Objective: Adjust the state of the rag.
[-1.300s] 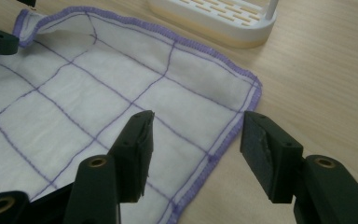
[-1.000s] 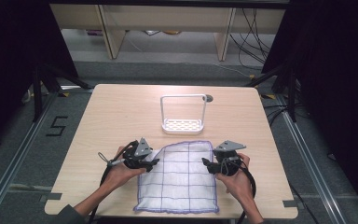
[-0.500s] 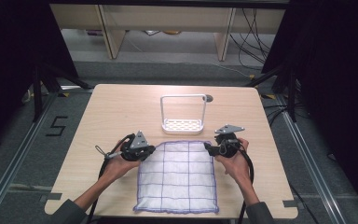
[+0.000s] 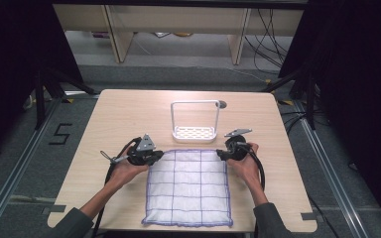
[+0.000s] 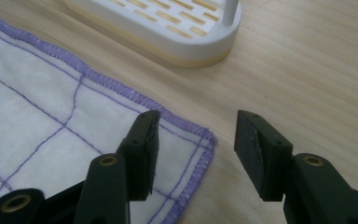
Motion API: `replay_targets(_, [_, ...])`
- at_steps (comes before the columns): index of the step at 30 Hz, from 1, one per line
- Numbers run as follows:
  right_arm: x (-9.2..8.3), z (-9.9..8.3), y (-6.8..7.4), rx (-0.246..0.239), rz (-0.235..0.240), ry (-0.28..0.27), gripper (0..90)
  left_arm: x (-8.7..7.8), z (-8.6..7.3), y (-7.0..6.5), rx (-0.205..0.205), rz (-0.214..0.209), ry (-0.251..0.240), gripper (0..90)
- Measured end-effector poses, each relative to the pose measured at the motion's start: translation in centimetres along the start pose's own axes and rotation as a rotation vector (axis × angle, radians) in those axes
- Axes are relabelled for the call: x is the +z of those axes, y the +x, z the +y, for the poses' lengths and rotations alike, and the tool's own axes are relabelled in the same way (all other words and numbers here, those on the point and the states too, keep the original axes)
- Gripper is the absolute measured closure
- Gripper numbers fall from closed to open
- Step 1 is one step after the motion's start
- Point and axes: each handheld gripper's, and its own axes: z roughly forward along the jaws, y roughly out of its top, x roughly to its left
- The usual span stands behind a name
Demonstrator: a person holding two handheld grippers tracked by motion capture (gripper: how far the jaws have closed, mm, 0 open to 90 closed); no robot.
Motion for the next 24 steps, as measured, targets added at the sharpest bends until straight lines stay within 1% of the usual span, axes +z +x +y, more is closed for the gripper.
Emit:
replay_targets(1, [0.0, 0.0, 0.0, 0.0, 0.0, 0.0, 50.6, 0.1, 0.0, 0.1, -0.008, -0.006, -0.008, 86.5])
replay_targets(2, [0.0, 0.0, 0.1, 0.011, -0.003, 0.011, 50.7, 0.0, 0.1, 0.3, -0.016, -0.002, -0.008, 86.5])
replay_targets(3, [0.3, 0.0, 0.2, 0.008, 0.002, 0.001, 50.6, 0.1, 0.1, 0.4, -0.021, -0.002, -0.012, 86.5])
replay_targets(4, [0.4, 0.0, 0.3, 0.015, 0.004, 0.009, 50.6, 0.1, 0.2, 0.5, -0.023, -0.006, -0.01, 86.5])
replay_targets(5, [0.7, 0.0, 0.2, -0.013, 0.008, 0.003, 50.7, 0.2, 0.2, 0.6, -0.02, -0.001, -0.011, 86.5])
replay_targets(6, [0.7, 0.0, 0.3, 0.0, 0.011, 0.02, 50.7, 0.3, 0.2, 0.7, -0.028, -0.005, -0.007, 86.5])
replay_targets(7, [0.7, 0.0, 0.3, 0.0, 0.011, 0.02, 50.7, 0.3, 0.2, 0.7, -0.028, -0.005, -0.007, 86.5])
replay_targets(8, [1.0, -0.1, 0.7, 0.02, 0.004, 0.046, 51.4, 0.5, 0.2, 0.8, -0.027, -0.001, -0.01, 86.5])
replay_targets(9, [1.2, -0.2, 0.7, 0.013, 0.003, 0.038, 52.5, 0.5, 0.1, 0.8, -0.029, -0.005, -0.008, 86.5])
replay_targets(10, [1.2, -0.2, 0.8, 0.023, 0.01, 0.038, 52.9, 0.5, 0.1, 0.9, -0.032, -0.005, -0.007, 86.5])
replay_targets(11, [1.2, -0.2, 0.6, -0.004, 0.01, 0.031, 53.7, 0.5, 0.1, 0.9, -0.034, -0.003, -0.005, 86.5])
replay_targets(12, [1.2, -0.2, 0.6, -0.003, 0.012, 0.03, 56.6, 0.5, 0.0, 1.0, -0.039, -0.008, -0.01, 86.5])
replay_targets(13, [1.3, -0.3, 0.6, -0.011, 0.015, 0.018, 60.2, 0.5, 0.0, 1.0, -0.045, 0.0, -0.012, 86.4])
replay_targets(14, [1.1, -0.3, 0.9, 0.032, 0.032, 0.034, 62.0, 0.4, 0.0, 0.9, -0.044, -0.003, -0.012, 86.5])
replay_targets(15, [1.1, -0.4, 0.9, 0.035, 0.035, 0.032, 65.1, 0.3, 0.0, 0.9, -0.035, -0.006, -0.01, 86.4])
replay_targets(17, [1.1, -0.4, 0.9, 0.034, 0.054, 0.025, 73.1, 0.3, 0.0, 0.9, -0.036, -0.006, -0.01, 86.4])
replay_targets(18, [1.2, -0.5, 1.0, 0.025, 0.058, 0.006, 77.6, 0.4, 0.0, 0.9, -0.038, -0.008, -0.01, 86.4])
replay_targets(19, [1.1, -0.5, 1.0, 0.005, 0.07, 0.015, 81.4, 0.4, 0.0, 0.9, -0.038, -0.008, -0.01, 86.3])
replay_targets(20, [1.1, -0.6, 1.2, 0.006, 0.073, 0.004, 83.7, 0.4, 0.0, 0.9, -0.038, -0.01, -0.009, 86.3])
replay_targets(21, [1.2, -0.6, 1.3, 0.006, 0.078, -0.003, 84.9, 0.4, -0.1, 0.9, -0.035, -0.012, -0.008, 86.3])
replay_targets(22, [1.1, -0.5, 1.2, -0.006, 0.071, 0.01, 85.6, 0.4, -0.1, 0.9, -0.034, -0.013, -0.008, 86.4])
replay_targets(23, [1.1, -0.5, 1.3, -0.013, 0.069, 0.011, 86.0, 0.4, -0.1, 1.0, -0.035, -0.014, -0.009, 86.3])
replay_targets(24, [1.2, -0.6, 1.3, -0.019, 0.068, -0.006, 86.1, 0.4, -0.1, 1.0, -0.038, -0.017, -0.013, 86.4])
